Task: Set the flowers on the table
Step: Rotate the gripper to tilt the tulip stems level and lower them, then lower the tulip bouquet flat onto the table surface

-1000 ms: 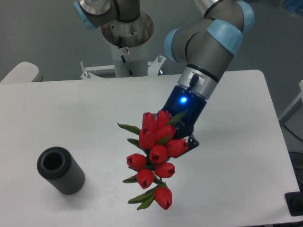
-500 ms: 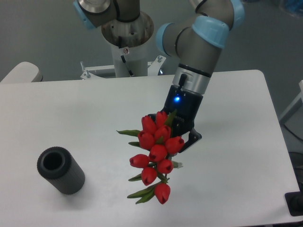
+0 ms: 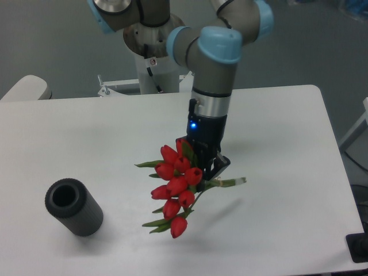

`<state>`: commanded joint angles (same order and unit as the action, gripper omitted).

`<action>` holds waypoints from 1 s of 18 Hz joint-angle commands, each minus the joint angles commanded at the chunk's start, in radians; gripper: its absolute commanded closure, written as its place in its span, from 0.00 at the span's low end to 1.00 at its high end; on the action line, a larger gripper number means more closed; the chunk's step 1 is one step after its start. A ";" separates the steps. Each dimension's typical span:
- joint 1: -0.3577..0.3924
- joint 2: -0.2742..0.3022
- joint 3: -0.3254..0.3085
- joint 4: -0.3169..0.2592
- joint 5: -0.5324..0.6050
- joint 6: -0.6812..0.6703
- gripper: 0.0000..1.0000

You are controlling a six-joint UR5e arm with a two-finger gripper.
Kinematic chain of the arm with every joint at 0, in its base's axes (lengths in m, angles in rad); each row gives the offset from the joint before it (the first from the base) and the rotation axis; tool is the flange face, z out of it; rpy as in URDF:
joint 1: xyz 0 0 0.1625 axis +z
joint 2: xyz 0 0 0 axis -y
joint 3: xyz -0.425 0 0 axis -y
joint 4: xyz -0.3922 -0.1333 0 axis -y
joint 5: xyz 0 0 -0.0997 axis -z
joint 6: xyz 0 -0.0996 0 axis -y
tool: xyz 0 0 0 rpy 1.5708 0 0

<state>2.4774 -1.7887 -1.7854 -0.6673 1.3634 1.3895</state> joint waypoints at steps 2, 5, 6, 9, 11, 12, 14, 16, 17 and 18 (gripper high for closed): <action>-0.023 0.000 -0.011 -0.005 0.072 0.074 0.71; -0.028 0.005 -0.038 -0.021 0.181 0.178 0.71; -0.028 0.009 -0.054 -0.021 0.206 0.210 0.71; -0.028 0.015 -0.107 -0.018 0.296 0.269 0.71; -0.029 0.017 -0.137 -0.018 0.345 0.301 0.71; -0.032 0.015 -0.146 -0.018 0.364 0.304 0.71; -0.060 0.005 -0.167 -0.018 0.399 0.302 0.71; -0.081 -0.001 -0.189 -0.018 0.434 0.301 0.71; -0.083 -0.005 -0.206 -0.018 0.442 0.301 0.71; -0.084 -0.012 -0.218 -0.017 0.444 0.299 0.71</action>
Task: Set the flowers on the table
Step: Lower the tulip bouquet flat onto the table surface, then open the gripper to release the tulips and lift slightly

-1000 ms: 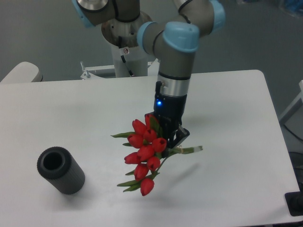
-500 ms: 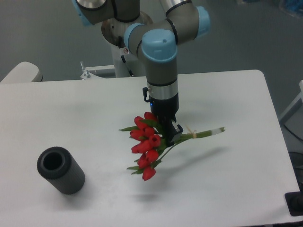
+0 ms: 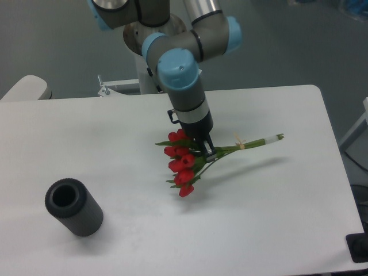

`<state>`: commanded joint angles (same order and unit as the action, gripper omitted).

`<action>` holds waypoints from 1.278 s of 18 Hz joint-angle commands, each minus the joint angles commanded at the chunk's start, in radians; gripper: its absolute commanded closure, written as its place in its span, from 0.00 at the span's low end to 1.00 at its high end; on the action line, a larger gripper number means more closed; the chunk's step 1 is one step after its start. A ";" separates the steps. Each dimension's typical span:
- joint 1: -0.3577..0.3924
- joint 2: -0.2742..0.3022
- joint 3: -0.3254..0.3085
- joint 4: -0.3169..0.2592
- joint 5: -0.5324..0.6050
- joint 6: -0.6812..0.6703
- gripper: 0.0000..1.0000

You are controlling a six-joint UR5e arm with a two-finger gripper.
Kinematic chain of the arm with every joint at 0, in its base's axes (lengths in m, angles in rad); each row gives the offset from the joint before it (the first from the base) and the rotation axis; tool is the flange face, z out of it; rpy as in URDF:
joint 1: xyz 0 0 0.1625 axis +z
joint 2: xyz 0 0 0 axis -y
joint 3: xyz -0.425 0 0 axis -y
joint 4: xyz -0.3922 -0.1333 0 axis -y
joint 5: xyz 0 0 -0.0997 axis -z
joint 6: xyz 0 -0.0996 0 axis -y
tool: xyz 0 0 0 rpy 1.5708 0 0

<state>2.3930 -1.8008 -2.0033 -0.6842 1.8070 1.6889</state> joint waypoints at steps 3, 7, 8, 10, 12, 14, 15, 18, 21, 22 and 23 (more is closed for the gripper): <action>-0.003 -0.011 -0.014 0.000 0.000 -0.008 0.70; -0.014 -0.028 -0.025 0.003 -0.002 -0.015 0.69; -0.014 -0.032 -0.025 0.005 -0.002 -0.017 0.66; -0.015 -0.034 -0.022 0.008 -0.002 -0.018 0.45; -0.015 -0.035 -0.022 0.009 -0.003 -0.020 0.28; -0.015 -0.034 -0.016 0.009 -0.003 -0.026 0.26; -0.015 -0.034 -0.011 0.009 -0.003 -0.028 0.24; -0.015 -0.026 0.014 0.009 -0.003 -0.028 0.15; -0.024 -0.019 0.089 -0.008 -0.011 -0.052 0.12; -0.038 -0.018 0.118 -0.012 -0.011 -0.061 0.12; -0.046 -0.018 0.139 -0.012 -0.012 -0.067 0.12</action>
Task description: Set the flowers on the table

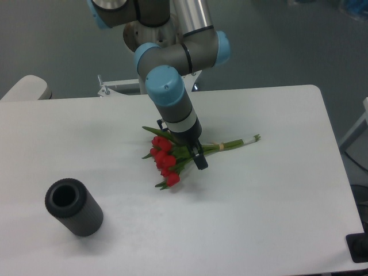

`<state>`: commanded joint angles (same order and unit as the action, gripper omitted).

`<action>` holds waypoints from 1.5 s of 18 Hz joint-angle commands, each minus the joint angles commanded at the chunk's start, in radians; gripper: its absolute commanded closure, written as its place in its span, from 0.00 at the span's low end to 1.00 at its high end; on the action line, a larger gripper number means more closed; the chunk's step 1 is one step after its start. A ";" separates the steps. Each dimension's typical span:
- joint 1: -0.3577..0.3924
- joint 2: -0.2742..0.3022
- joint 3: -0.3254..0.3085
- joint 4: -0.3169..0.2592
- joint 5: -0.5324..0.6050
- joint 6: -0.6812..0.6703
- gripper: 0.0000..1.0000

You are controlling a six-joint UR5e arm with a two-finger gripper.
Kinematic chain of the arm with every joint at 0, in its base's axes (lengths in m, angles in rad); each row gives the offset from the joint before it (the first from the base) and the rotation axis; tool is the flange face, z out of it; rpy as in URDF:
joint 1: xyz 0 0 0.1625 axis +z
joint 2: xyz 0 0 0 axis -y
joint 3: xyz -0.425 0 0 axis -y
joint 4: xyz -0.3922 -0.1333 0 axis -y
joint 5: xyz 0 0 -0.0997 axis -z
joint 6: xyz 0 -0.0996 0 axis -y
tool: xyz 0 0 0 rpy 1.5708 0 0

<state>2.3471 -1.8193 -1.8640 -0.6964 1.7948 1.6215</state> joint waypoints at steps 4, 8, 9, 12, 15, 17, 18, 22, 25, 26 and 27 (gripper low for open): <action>-0.015 -0.006 0.068 -0.023 -0.012 -0.058 0.12; -0.020 -0.026 0.196 -0.127 -0.121 -0.182 0.12; -0.022 -0.035 0.233 -0.146 -0.139 -0.221 0.12; -0.025 -0.063 0.328 -0.211 -0.144 -0.293 0.12; -0.025 -0.090 0.413 -0.293 -0.170 -0.305 0.12; -0.025 -0.098 0.442 -0.298 -0.192 -0.322 0.12; -0.025 -0.101 0.448 -0.298 -0.198 -0.333 0.12; -0.022 -0.104 0.474 -0.298 -0.265 -0.409 0.12; -0.017 -0.110 0.496 -0.298 -0.290 -0.427 0.12; -0.014 -0.112 0.503 -0.299 -0.291 -0.425 0.12; -0.012 -0.112 0.511 -0.307 -0.299 -0.423 0.12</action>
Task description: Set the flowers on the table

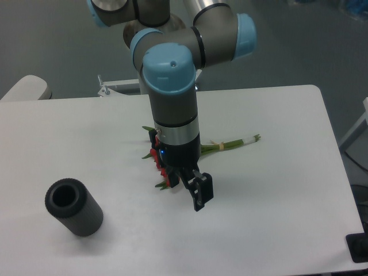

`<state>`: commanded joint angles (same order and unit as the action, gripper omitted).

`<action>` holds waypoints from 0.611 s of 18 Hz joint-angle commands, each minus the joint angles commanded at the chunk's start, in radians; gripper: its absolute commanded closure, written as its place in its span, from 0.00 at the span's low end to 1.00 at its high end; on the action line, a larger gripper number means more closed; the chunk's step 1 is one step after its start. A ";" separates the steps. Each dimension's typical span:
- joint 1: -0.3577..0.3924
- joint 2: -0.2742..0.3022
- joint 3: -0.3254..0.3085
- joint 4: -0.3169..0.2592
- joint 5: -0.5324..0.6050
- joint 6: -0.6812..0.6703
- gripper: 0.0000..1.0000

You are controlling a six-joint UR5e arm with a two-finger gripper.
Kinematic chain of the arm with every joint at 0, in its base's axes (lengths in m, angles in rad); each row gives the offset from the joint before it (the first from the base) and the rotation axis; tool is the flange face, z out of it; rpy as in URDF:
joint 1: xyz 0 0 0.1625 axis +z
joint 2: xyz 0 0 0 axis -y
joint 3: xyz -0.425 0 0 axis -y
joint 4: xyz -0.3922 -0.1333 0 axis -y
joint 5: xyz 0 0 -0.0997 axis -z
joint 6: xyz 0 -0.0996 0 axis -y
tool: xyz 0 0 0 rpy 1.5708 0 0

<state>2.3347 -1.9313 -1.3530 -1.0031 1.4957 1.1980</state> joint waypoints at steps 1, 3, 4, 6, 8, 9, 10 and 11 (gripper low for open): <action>0.002 0.000 0.008 -0.006 -0.014 0.000 0.12; 0.006 -0.005 0.021 -0.014 -0.028 -0.002 0.12; 0.008 -0.006 0.026 -0.018 -0.028 -0.002 0.12; 0.011 -0.005 0.029 -0.032 -0.029 -0.002 0.11; 0.011 -0.005 0.029 -0.034 -0.034 -0.002 0.10; 0.011 -0.005 0.031 -0.032 -0.035 -0.002 0.09; 0.011 -0.006 0.035 -0.032 -0.035 -0.002 0.09; 0.011 -0.008 0.040 -0.034 -0.037 -0.002 0.09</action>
<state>2.3455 -1.9389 -1.3131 -1.0370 1.4588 1.1965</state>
